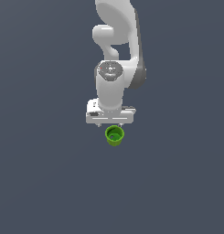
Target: Pick up the object and move it to a goal position.
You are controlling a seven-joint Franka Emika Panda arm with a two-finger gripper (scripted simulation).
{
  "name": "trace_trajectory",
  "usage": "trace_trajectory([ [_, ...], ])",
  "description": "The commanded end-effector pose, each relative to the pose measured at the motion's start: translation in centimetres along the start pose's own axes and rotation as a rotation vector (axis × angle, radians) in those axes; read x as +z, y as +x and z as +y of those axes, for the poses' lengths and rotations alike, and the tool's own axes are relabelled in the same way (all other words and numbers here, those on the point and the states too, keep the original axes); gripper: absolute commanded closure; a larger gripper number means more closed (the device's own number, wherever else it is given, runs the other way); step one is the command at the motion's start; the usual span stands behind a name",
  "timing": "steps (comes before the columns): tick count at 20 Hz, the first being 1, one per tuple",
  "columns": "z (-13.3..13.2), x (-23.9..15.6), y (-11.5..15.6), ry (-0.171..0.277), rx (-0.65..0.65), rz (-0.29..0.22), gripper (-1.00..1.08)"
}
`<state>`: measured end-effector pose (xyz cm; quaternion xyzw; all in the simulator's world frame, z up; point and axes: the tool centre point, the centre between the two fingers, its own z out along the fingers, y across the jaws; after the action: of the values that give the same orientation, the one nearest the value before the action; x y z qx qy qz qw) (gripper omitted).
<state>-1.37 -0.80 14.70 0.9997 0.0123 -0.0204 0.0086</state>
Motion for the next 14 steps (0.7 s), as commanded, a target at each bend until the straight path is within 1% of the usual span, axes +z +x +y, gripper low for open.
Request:
trace_trajectory([
  [1, 0.0, 0.0, 0.0, 0.0, 0.0, 0.0, -0.2],
  [9, -0.21, -0.26, 0.04, 0.007, -0.015, -0.006, -0.2],
  [14, -0.31, -0.12, 0.06, 0.008, -0.017, 0.0, -0.2],
])
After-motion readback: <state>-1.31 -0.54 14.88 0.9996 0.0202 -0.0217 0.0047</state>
